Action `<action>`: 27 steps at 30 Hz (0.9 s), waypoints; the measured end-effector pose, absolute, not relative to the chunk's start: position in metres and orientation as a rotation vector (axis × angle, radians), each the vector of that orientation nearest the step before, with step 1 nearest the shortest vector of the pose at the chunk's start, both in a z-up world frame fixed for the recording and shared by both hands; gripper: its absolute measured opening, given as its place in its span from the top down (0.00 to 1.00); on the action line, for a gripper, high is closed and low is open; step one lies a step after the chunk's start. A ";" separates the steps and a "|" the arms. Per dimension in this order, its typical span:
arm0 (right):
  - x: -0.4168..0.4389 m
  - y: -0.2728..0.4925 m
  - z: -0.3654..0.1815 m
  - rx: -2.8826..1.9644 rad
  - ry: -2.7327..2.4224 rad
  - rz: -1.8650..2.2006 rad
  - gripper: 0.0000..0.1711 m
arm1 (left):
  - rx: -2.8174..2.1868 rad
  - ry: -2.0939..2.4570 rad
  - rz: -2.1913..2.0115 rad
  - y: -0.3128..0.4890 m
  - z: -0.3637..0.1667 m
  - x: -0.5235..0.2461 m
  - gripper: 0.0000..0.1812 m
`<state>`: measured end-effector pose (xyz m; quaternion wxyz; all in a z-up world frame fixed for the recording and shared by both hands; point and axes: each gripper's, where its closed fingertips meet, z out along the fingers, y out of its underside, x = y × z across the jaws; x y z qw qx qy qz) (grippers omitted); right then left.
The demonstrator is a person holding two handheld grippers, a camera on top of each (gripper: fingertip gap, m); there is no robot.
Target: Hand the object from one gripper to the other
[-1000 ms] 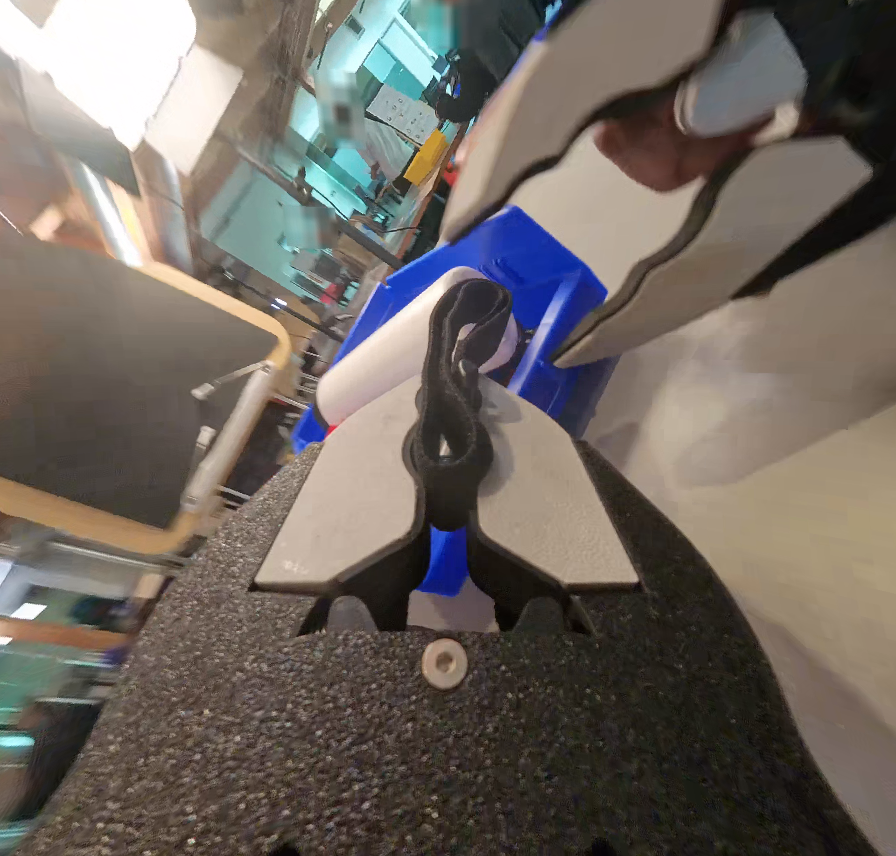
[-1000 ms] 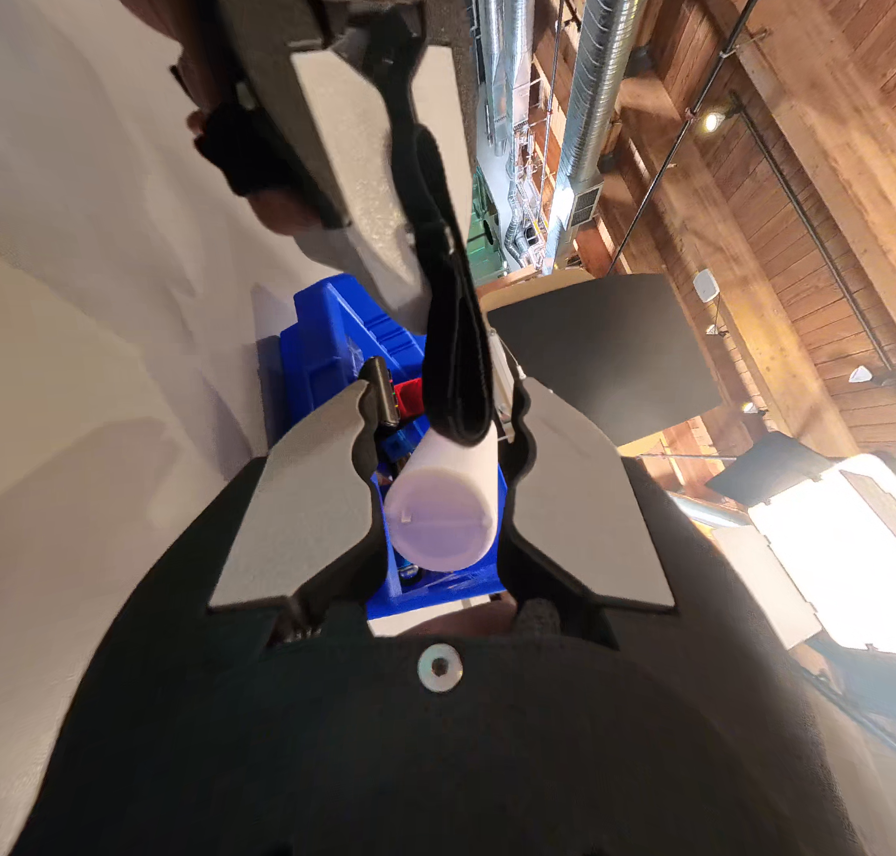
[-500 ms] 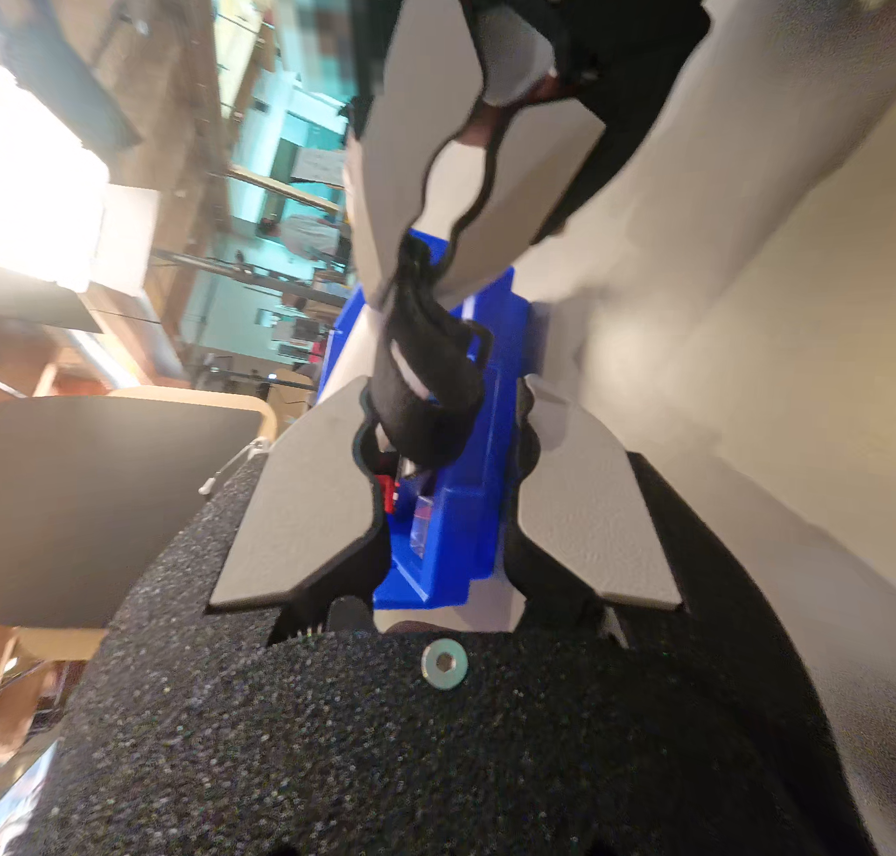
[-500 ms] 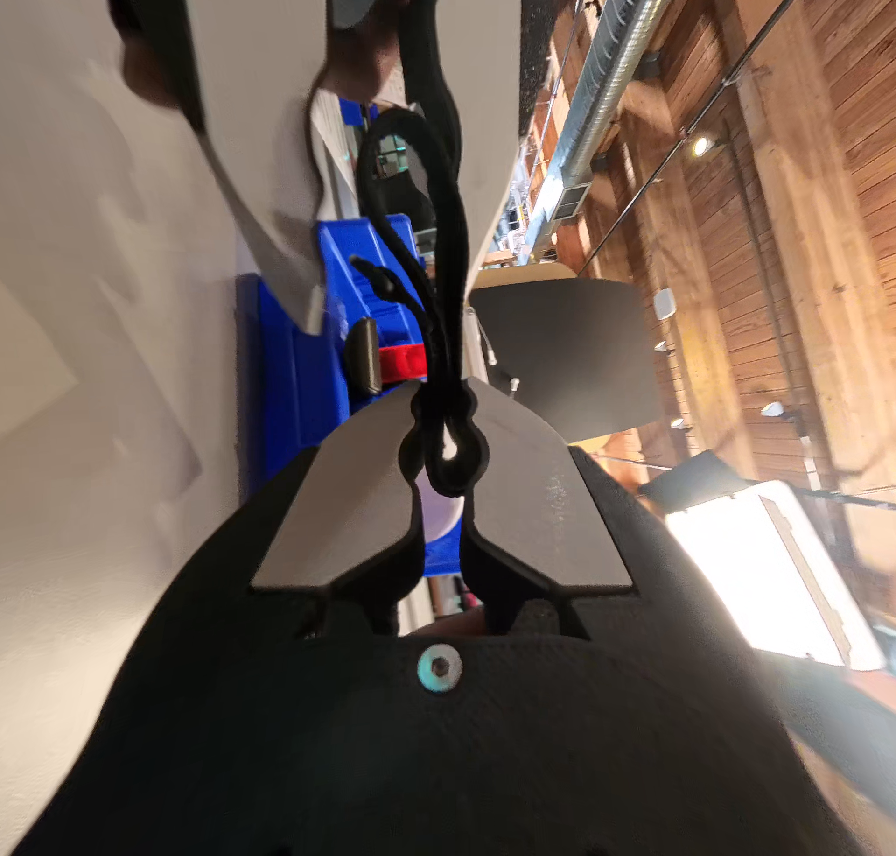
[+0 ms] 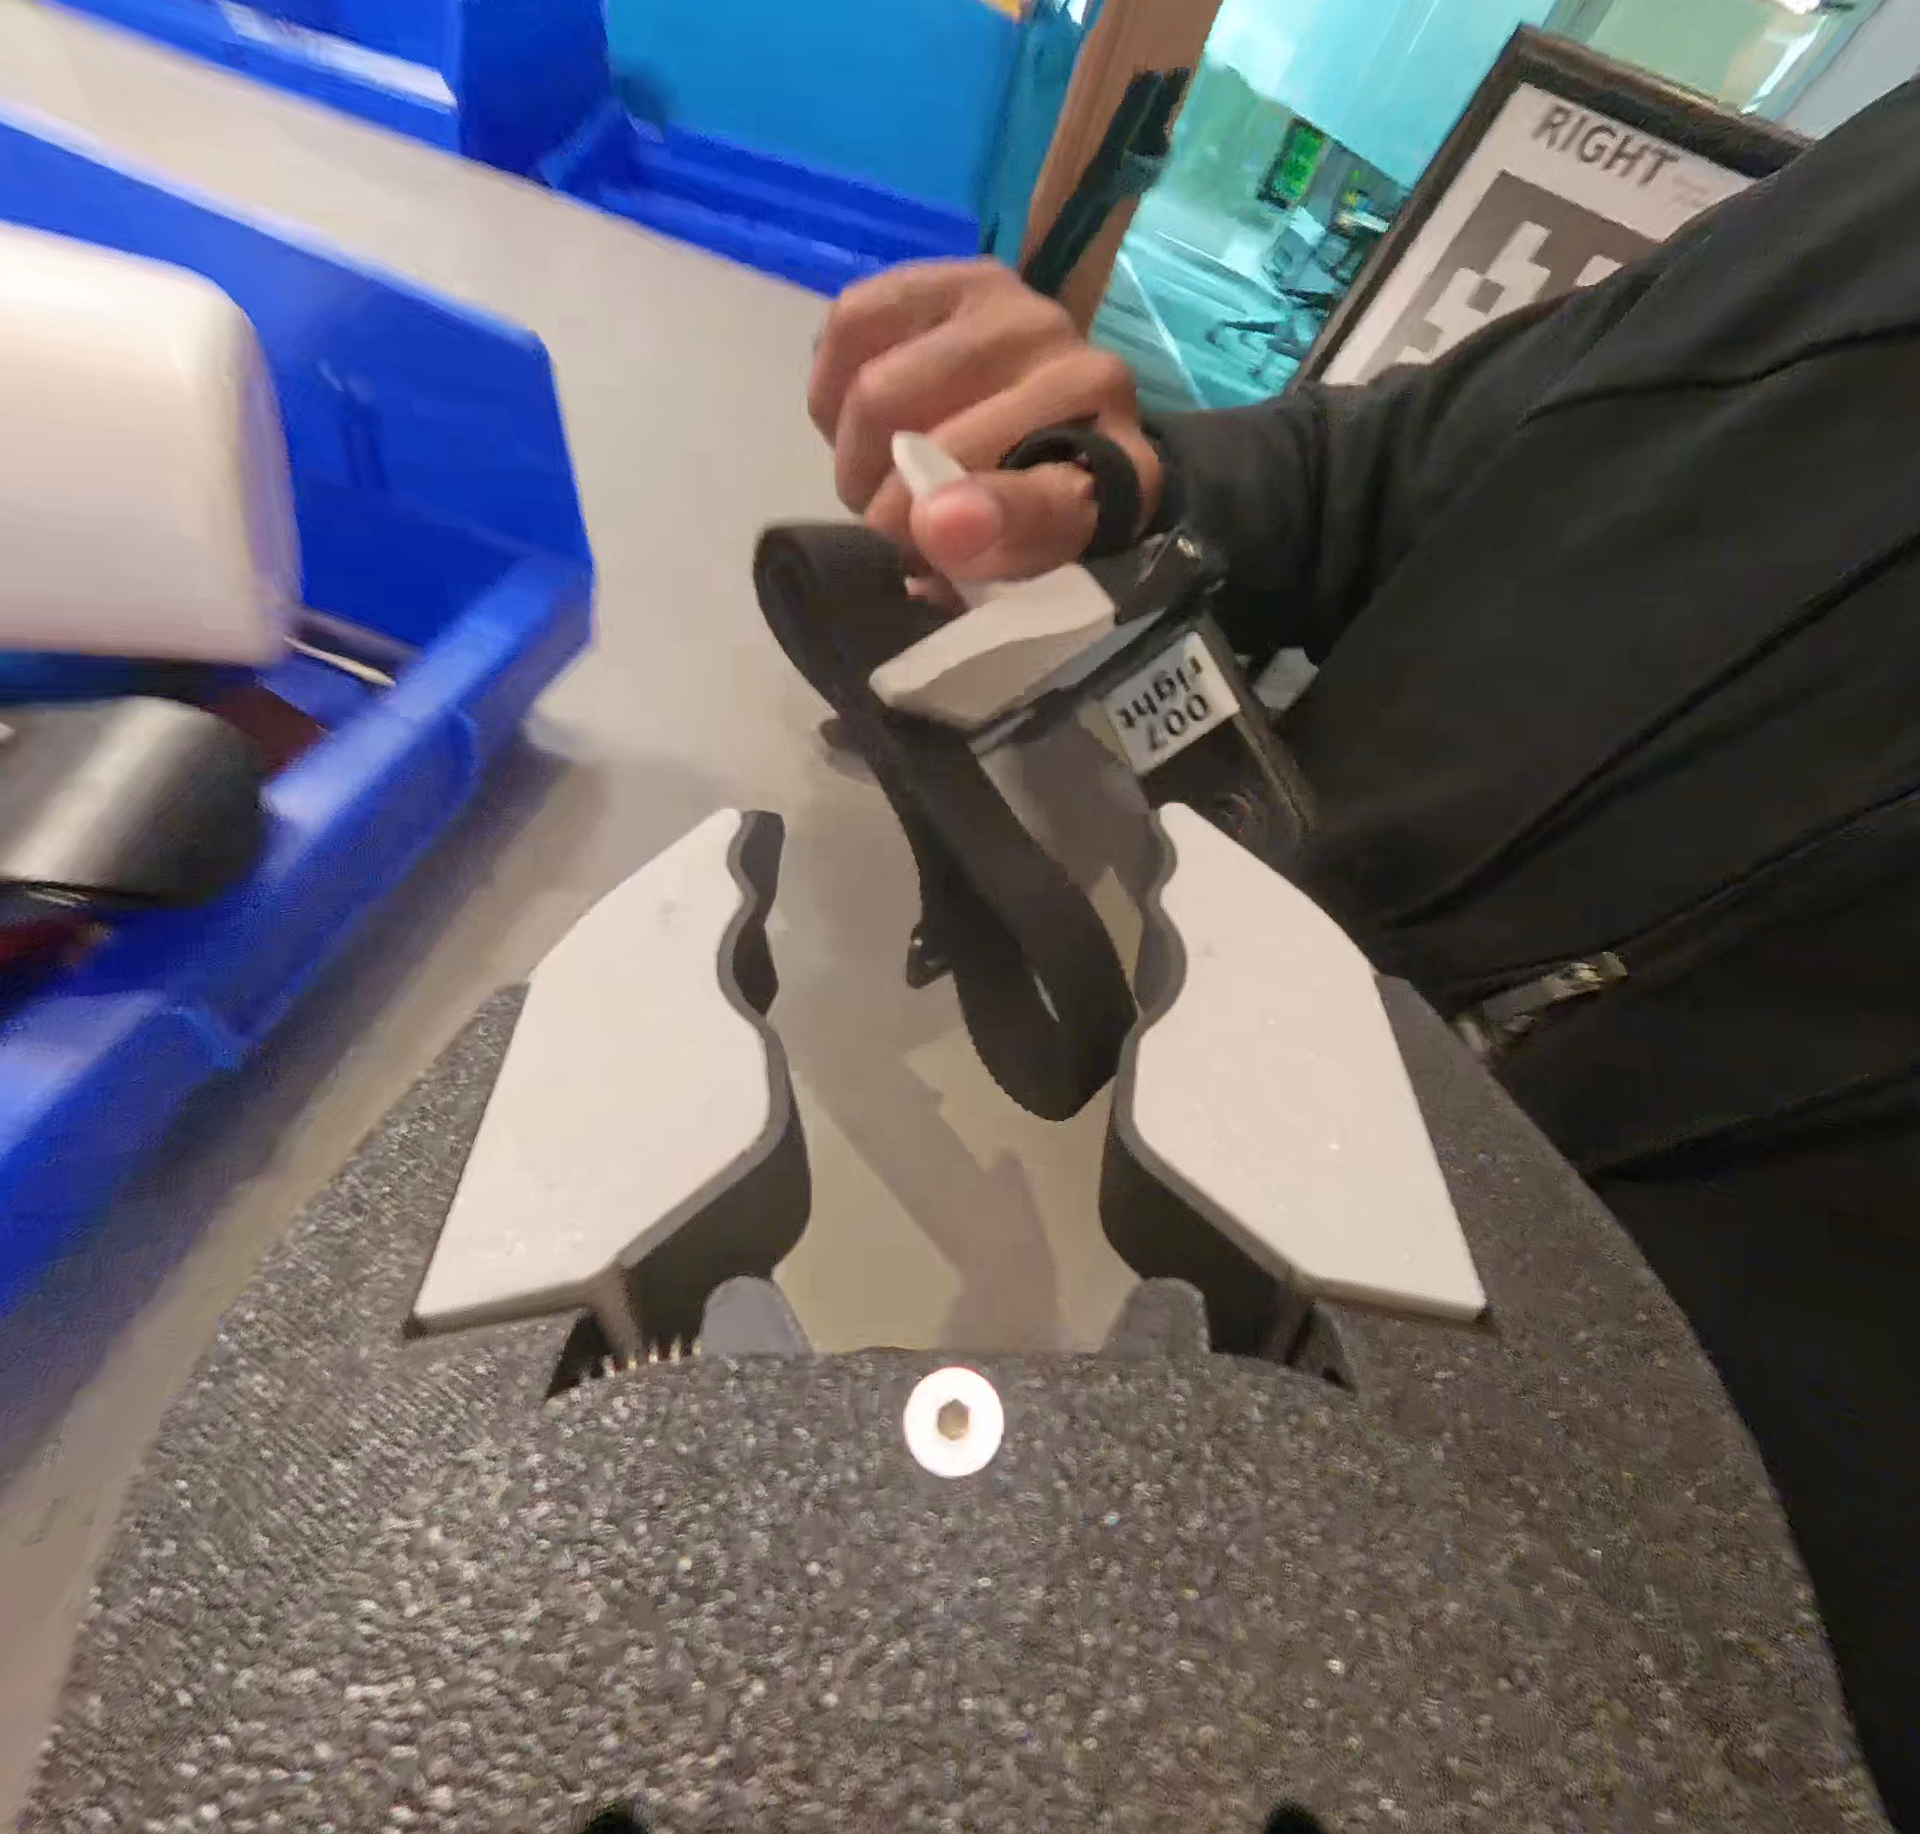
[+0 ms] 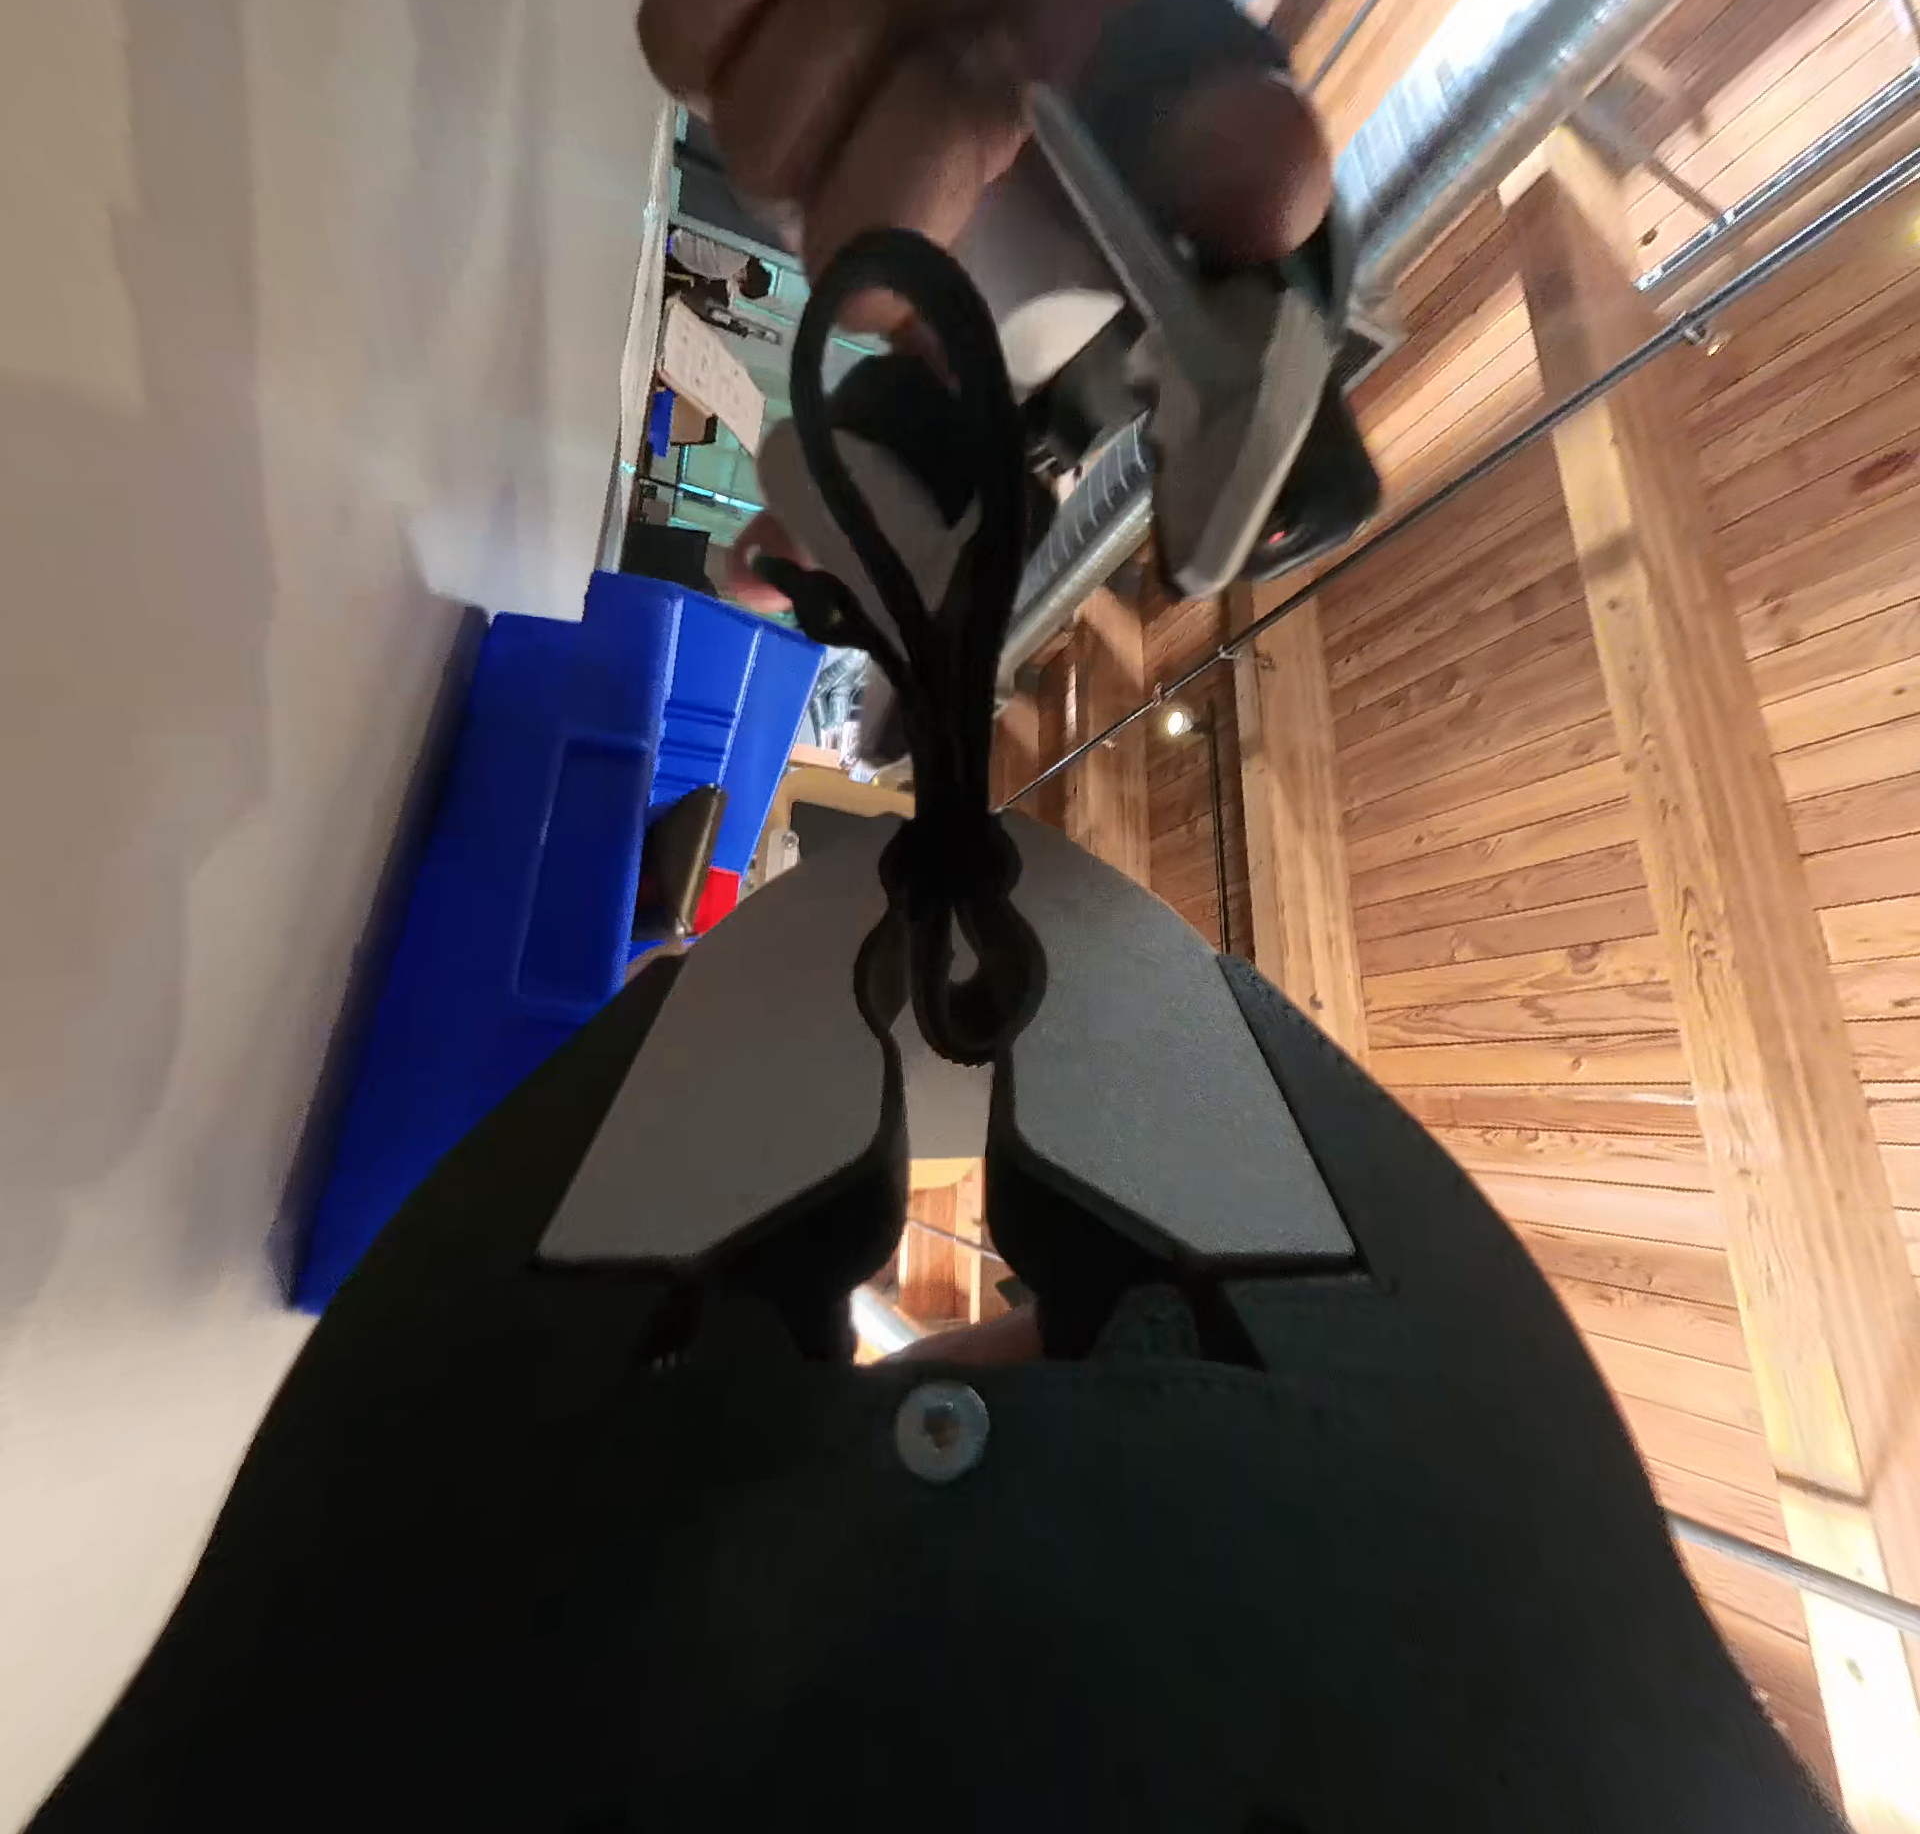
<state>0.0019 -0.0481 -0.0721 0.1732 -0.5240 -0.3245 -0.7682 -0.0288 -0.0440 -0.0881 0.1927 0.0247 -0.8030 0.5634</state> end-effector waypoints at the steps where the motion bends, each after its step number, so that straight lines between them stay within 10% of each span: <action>1: 0.001 -0.047 -0.072 -1.479 -0.925 -2.177 0.94 | 0.087 -2.208 1.511 -0.045 -0.093 -0.036 0.63; 10: 0.004 -0.050 -0.066 -1.512 -0.747 -2.087 0.90 | 0.156 -2.084 1.469 -0.057 -0.099 -0.045 0.93; 27: 0.032 -0.056 -0.087 -1.752 0.520 -0.628 0.71 | -0.311 -3.644 2.026 -0.040 -0.081 0.060 0.93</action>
